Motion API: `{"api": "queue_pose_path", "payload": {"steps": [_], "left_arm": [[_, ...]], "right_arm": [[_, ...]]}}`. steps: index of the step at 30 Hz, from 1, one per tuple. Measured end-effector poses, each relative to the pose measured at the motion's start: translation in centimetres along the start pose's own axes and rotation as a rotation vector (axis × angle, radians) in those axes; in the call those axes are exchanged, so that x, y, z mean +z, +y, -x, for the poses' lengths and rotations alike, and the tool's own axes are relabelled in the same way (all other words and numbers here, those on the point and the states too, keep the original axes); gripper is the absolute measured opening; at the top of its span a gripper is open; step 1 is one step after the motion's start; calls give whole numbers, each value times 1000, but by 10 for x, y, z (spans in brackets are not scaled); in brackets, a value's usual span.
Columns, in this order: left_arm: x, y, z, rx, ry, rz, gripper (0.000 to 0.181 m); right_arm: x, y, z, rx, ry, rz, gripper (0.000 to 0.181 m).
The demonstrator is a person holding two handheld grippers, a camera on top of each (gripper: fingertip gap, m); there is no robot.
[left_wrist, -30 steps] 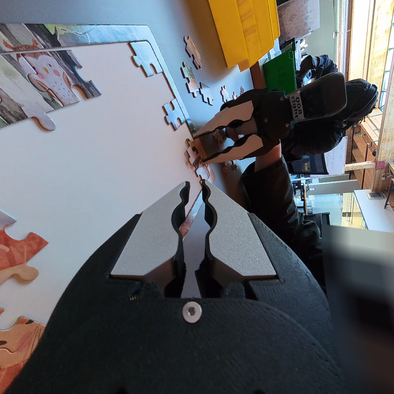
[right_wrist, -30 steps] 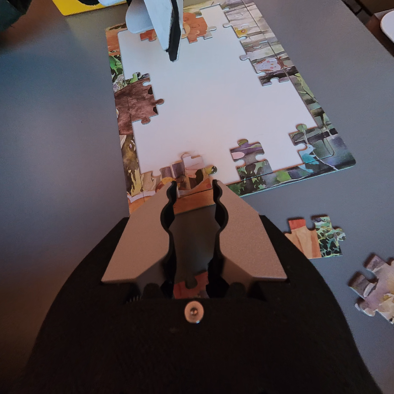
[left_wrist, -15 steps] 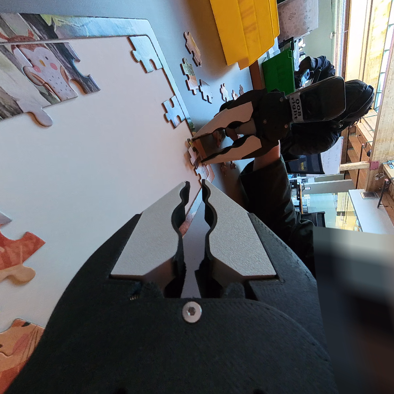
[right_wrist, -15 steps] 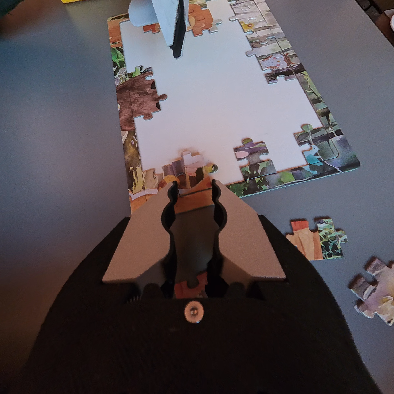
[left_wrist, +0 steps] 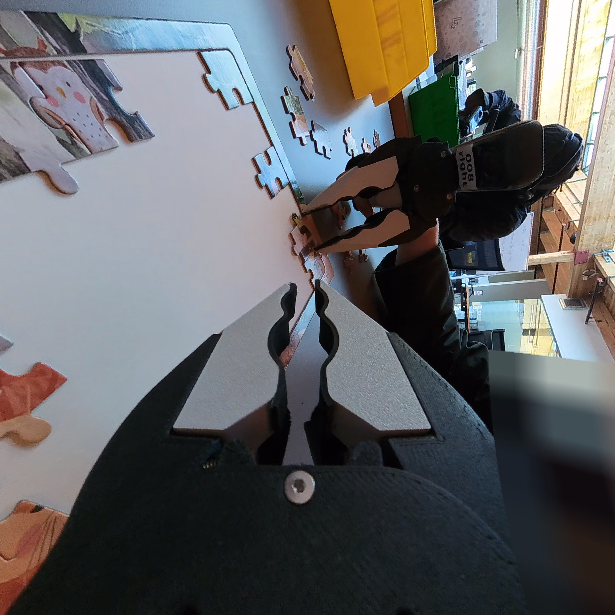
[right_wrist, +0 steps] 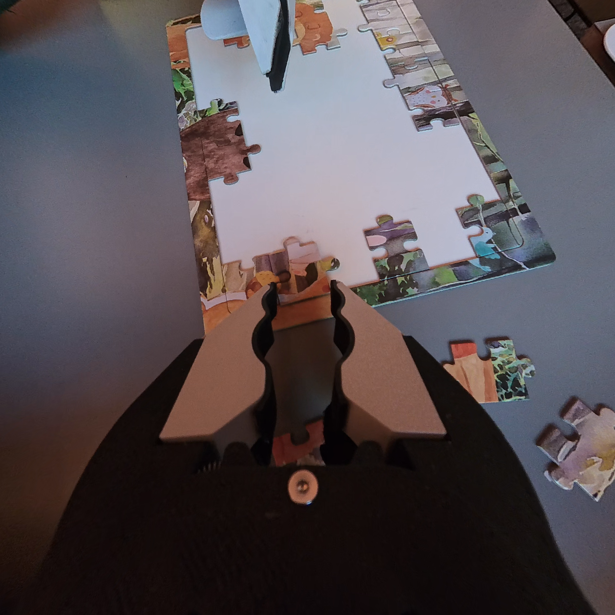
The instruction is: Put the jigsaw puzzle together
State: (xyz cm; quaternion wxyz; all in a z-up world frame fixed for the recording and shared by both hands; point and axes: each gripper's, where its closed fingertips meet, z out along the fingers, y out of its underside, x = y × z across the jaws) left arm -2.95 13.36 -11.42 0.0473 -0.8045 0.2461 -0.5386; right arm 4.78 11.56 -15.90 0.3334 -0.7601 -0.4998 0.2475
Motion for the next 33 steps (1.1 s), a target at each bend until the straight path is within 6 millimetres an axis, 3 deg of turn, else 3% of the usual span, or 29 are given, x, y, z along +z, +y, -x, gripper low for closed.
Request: {"api": "queue_pose_path", "payload": {"steps": [16, 33], "left_arm": [[1, 1, 0, -5, 2, 7, 9], [2, 2, 2, -11, 0, 11, 9]], "right_arm": [[1, -2, 1, -4, -1, -5, 32], [-13, -6, -4, 11, 20, -50, 34]]}}
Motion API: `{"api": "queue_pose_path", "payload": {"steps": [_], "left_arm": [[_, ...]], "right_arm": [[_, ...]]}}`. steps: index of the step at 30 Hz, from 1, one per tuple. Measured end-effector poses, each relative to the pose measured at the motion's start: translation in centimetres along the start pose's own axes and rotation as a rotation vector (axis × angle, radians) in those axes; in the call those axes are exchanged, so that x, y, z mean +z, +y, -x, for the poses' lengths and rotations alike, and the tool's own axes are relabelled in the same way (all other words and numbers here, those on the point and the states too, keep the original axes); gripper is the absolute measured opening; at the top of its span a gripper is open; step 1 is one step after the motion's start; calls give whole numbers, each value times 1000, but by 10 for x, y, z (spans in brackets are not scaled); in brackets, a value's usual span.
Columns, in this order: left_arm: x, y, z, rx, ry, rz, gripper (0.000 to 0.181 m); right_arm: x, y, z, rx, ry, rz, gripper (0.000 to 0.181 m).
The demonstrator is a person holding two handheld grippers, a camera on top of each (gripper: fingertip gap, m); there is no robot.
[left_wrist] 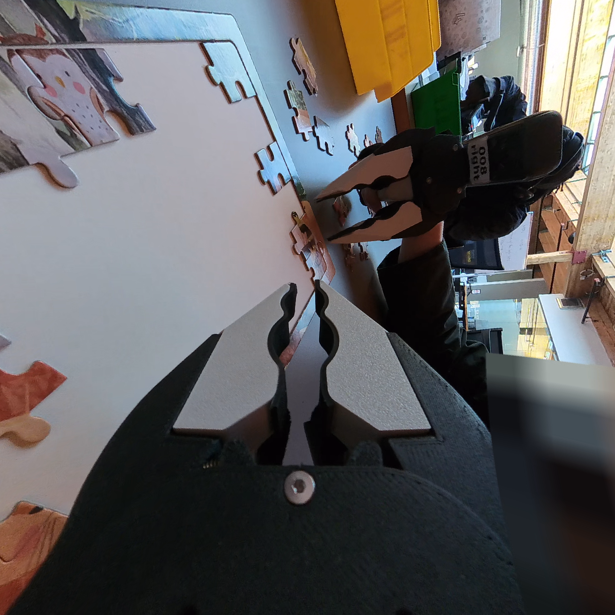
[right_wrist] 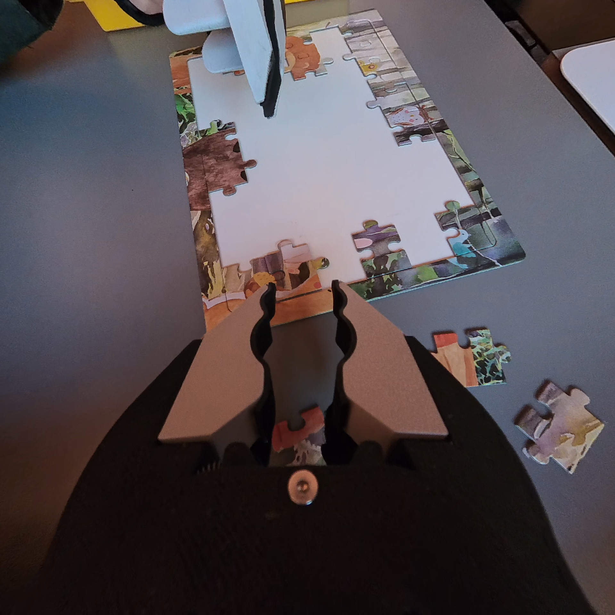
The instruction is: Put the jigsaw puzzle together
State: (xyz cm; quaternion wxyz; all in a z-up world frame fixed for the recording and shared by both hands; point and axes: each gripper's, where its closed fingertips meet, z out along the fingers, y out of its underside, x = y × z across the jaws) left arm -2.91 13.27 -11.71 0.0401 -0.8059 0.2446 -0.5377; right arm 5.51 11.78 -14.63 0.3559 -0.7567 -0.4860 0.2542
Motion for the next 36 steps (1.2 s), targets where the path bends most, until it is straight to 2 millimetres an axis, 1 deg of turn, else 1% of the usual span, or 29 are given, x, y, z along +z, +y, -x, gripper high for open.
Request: {"api": "queue_pose_path", "payload": {"steps": [10, 15, 17, 22, 24, 32, 34, 36], "left_arm": [[1, 1, 0, -2, 1, 5, 9], [1, 1, 1, -4, 1, 6, 9], [1, 1, 1, -4, 0, 8, 9], [1, 1, 1, -4, -1, 8, 8], [1, 1, 1, -5, -1, 9, 9], [1, 2, 1, -4, -2, 11, 9], [1, 2, 1, -4, -3, 10, 8], [1, 2, 0, -4, -2, 10, 8]], "right_arm": [[-4, 0, -2, 13, 2, -17, 35], [4, -3, 2, 1, -9, -12, 34], [9, -2, -3, 7, 13, -1, 30], [15, 2, 2, 32, -25, 8, 24], [16, 5, 2, 23, -23, 29, 23], [16, 6, 3, -36, 18, 65, 21], [16, 6, 6, -72, 16, 70, 16], [15, 5, 6, -88, 23, 80, 15]]}}
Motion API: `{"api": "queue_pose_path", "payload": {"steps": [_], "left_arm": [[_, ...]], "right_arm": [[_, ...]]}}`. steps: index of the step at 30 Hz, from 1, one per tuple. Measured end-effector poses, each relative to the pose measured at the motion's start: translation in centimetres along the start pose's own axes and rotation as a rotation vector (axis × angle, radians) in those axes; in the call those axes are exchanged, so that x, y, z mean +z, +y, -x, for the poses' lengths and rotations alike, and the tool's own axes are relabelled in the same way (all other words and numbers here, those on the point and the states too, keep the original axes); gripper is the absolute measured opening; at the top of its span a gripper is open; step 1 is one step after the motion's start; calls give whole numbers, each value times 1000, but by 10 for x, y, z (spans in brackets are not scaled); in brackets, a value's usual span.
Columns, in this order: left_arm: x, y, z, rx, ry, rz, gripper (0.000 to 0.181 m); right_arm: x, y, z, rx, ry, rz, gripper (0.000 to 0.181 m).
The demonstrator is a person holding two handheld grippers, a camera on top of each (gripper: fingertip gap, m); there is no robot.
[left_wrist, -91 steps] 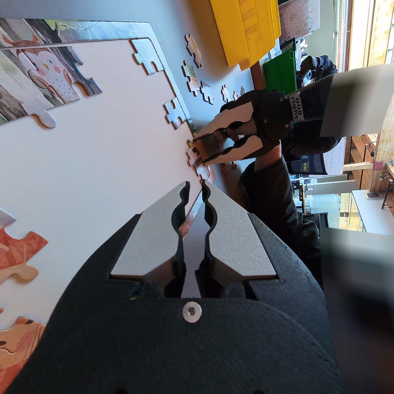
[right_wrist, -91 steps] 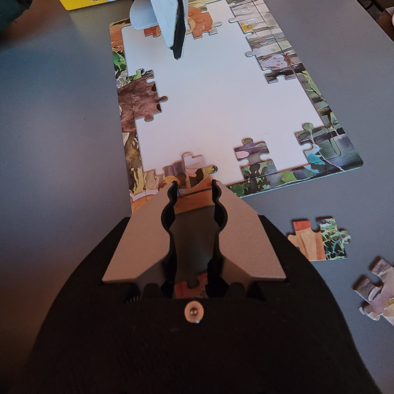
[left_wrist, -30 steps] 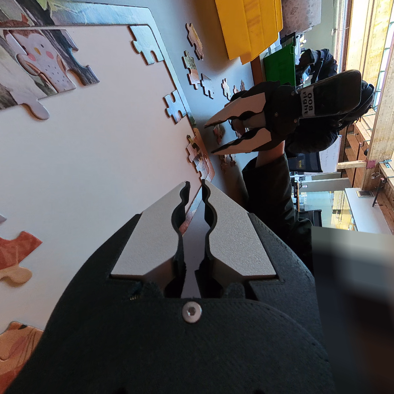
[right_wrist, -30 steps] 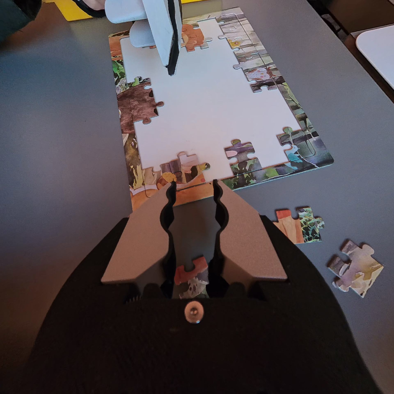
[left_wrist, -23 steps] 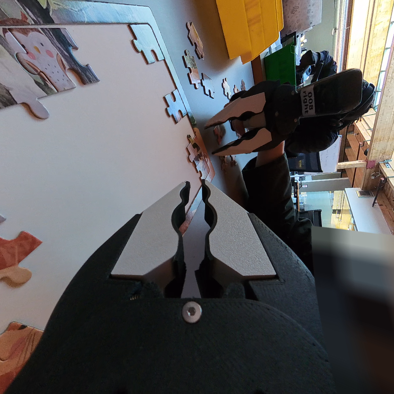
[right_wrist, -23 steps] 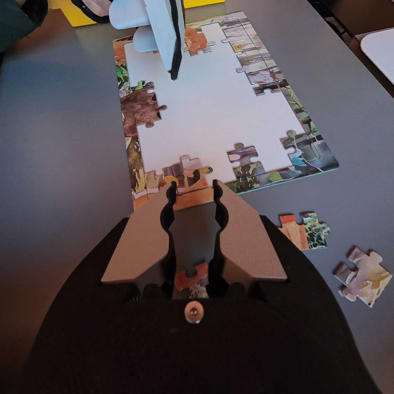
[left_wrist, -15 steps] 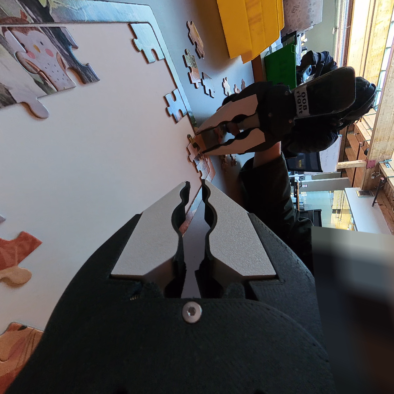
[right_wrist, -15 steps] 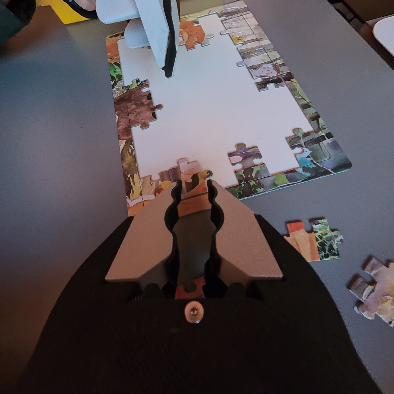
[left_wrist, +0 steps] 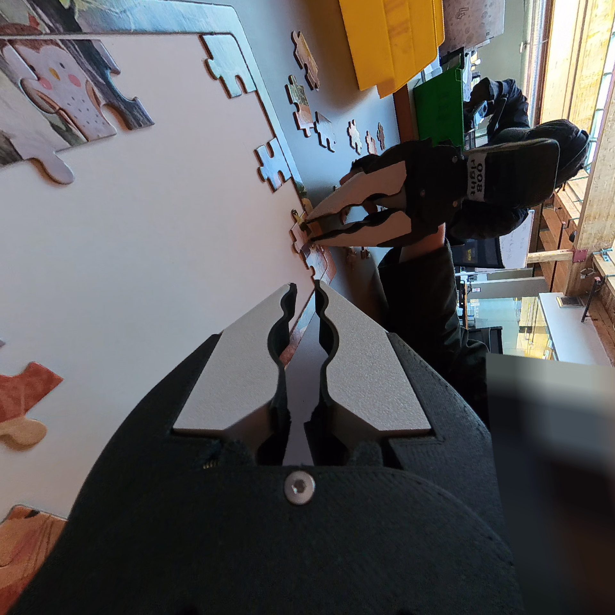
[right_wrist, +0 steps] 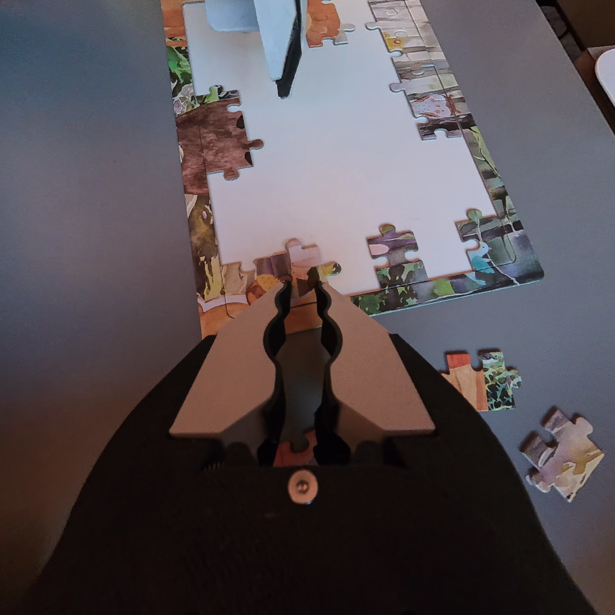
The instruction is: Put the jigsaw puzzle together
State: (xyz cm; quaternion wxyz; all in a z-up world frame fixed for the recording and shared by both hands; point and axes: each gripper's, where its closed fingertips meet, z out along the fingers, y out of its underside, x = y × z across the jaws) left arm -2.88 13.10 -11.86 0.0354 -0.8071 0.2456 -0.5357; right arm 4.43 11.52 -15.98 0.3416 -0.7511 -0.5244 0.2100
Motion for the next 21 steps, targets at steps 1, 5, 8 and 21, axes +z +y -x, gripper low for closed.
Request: {"api": "queue_pose_path", "payload": {"steps": [1, 5, 8, 21], "left_arm": [[0, 0, 0, 0, 0, 0, 8], [0, 0, -1, 0, 2, -1, 9], [0, 0, 0, -3, 5, -1, 9], [0, 0, 0, -6, 7, 3, 9]], "right_arm": [[0, 0, 0, 2, -1, 4, 15], [-5, -19, -3, 24, 13, -79, 12], [-5, -35, -2, 43, 0, -141, 9], [3, -18, -7, 49, 17, -70, 1]]}}
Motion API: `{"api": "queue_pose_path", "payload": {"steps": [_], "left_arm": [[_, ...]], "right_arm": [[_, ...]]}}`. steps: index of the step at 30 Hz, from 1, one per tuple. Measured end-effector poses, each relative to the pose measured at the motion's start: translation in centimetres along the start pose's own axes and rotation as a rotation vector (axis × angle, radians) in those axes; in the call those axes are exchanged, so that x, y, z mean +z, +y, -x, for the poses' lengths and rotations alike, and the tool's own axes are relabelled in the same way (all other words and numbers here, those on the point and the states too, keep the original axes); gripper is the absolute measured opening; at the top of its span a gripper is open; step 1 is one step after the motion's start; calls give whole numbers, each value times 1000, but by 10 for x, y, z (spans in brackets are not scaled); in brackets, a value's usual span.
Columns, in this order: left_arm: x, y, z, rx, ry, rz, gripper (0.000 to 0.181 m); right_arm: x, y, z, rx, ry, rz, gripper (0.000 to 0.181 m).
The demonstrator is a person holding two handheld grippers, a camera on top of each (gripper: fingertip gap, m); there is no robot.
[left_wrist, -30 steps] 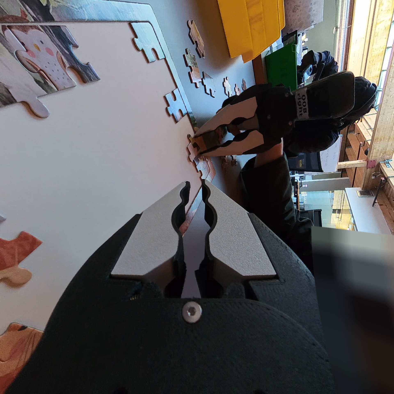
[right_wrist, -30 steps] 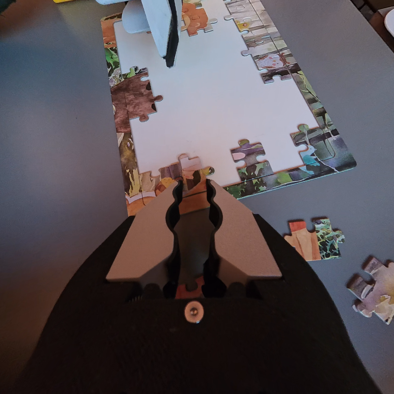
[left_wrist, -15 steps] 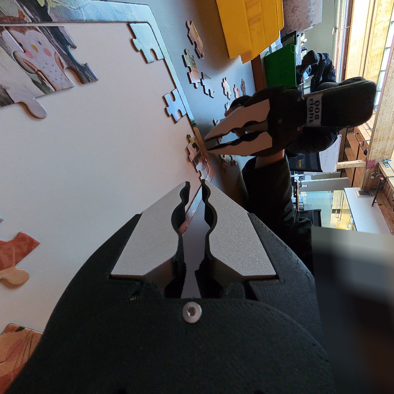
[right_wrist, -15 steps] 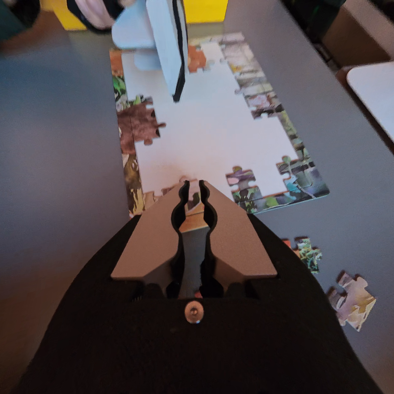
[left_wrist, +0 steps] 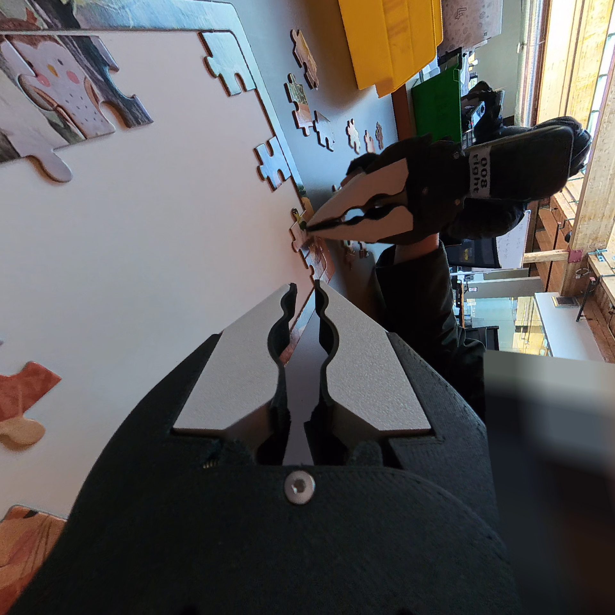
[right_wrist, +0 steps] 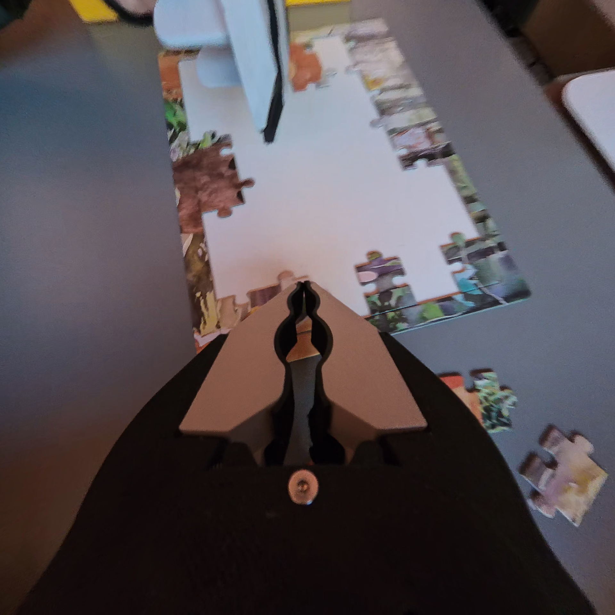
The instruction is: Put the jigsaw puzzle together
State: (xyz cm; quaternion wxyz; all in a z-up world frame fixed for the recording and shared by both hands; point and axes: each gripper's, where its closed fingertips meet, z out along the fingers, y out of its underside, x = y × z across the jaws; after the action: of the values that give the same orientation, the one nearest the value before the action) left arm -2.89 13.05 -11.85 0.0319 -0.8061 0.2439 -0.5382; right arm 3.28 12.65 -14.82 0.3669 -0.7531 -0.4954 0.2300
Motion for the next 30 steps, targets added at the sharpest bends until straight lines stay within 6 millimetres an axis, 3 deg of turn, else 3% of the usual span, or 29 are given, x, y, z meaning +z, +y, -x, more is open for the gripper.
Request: {"api": "queue_pose_path", "payload": {"steps": [3, 5, 10, 14, 30], "left_arm": [[-1, -1, 0, -1, 0, -3, 8], [0, -1, 1, -3, 0, -3, 8], [1, 0, 1, -4, -1, 3, 8], [0, 0, 1, -4, 1, 0, 8], [1, 0, 3, -9, 1, 7, 8]], "right_arm": [[-12, -10, -20, 56, 82, -72, 0], [-11, -8, -19, 56, 81, -58, 0], [15, -12, -8, 10, 86, 50, 1], [28, -4, -1, -33, 85, 146, 2], [17, 4, -4, -8, 63, 153, 1]]}}
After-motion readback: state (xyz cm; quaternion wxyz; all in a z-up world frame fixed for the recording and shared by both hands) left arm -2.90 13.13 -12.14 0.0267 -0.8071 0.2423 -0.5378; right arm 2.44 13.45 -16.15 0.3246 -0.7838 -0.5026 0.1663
